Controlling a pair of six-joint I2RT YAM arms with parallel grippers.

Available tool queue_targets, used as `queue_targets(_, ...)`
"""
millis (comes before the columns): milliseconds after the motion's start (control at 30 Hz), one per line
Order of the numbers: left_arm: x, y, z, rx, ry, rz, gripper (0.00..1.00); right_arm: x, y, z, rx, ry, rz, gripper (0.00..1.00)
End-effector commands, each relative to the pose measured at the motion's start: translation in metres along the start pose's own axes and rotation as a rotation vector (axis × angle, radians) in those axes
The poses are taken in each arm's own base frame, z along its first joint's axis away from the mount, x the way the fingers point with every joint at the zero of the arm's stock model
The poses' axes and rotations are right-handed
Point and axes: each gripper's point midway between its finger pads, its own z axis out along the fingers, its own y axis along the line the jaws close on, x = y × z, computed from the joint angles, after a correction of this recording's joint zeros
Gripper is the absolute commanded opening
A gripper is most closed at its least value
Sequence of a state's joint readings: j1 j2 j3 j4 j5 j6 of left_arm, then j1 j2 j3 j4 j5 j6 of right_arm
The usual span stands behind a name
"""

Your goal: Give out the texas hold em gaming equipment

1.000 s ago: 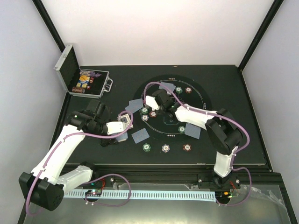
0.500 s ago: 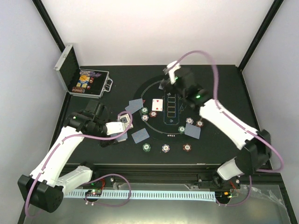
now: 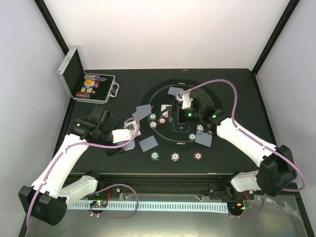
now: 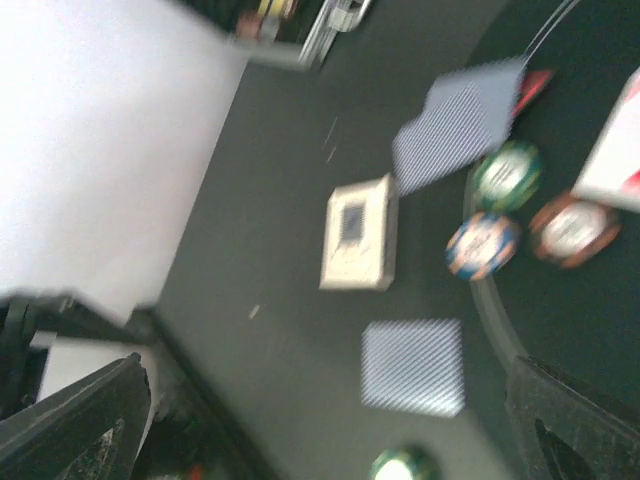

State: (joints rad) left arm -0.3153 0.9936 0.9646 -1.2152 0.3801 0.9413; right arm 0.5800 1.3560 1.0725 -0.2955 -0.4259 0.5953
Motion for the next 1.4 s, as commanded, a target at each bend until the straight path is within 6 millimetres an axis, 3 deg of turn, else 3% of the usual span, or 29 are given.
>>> queue_targets(0,-0.011,-0.001,-0.009,0.001,-0.044,0.018,0.01,0.049,0.064,0.009,-0.264,0.168,0.166,0.99)
queue_targets(100,-0.011,-0.001,-0.008,0.005,-0.042,0.015,0.02,0.075,0.093,0.02,-0.365,0.256,0.163,0.92)
queue_targets(167,-0.01,-0.002,-0.008,0.007,-0.041,0.015,0.02,0.087,0.102,0.031,-0.38,0.295,0.169,0.85)
queue_targets(267,-0.01,-0.001,-0.008,0.005,-0.039,0.014,0.01,0.101,0.111,0.045,-0.374,0.339,0.165,0.83)
queue_targets(467,-0.009,-0.002,-0.008,0.001,-0.036,0.017,0.02,0.121,0.131,0.064,-0.42,0.388,0.173,0.83)
queue_targets(633,-0.009,-0.002,-0.007,0.004,-0.035,0.018,0.02,0.125,0.142,0.076,-0.462,0.406,0.196,0.79)
queue_targets(967,-0.009,-0.001,-0.01,-0.005,-0.037,0.023,0.01,0.131,0.146,0.103,-0.482,0.453,0.24,0.74)
queue_targets(1367,-0.009,-0.001,-0.009,-0.003,-0.034,0.024,0.01,0.151,0.135,0.116,-0.455,0.512,0.251,0.68)
